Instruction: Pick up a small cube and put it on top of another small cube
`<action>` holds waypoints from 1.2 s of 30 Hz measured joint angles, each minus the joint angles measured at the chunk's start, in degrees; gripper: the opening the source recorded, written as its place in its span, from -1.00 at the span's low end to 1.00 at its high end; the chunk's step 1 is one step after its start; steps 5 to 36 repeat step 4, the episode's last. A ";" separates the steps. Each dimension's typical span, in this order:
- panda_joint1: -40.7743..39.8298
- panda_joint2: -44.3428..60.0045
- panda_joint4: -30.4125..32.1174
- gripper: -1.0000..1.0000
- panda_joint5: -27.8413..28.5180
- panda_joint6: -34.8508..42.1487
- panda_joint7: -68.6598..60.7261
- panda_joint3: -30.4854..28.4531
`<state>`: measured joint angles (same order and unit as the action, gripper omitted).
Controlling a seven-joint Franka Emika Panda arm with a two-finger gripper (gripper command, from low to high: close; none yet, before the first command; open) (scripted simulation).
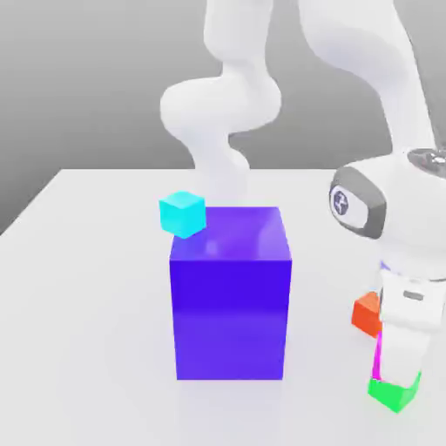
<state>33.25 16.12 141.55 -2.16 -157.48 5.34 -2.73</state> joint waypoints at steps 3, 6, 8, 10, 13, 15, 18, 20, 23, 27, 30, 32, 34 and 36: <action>0.50 0.74 -0.20 1.00 0.16 -0.62 0.33 0.27; 0.81 0.08 -0.24 1.00 0.36 0.04 0.58 0.32; 0.81 0.08 -0.24 1.00 0.36 0.04 0.58 0.32; 0.81 0.08 -0.24 1.00 0.36 0.04 0.58 0.32; 0.81 0.08 -0.24 1.00 0.36 0.04 0.58 0.32; 0.81 0.08 -0.24 1.00 0.36 0.04 0.58 0.32; 0.81 0.08 -0.24 1.00 0.36 0.04 0.58 0.32; 0.81 0.08 -0.24 1.00 0.36 0.04 0.58 0.32; 0.81 0.08 -0.24 1.00 0.36 0.04 0.58 0.32; 0.81 0.08 -0.24 1.00 0.36 0.04 0.58 0.32; 0.81 0.08 -0.24 1.00 0.36 0.04 0.58 0.32; 0.81 0.08 -0.24 1.00 0.36 0.04 0.58 0.32; 0.81 0.08 -0.24 1.00 0.36 0.04 0.58 0.32; 0.81 0.08 -0.24 1.00 0.36 0.04 0.58 0.32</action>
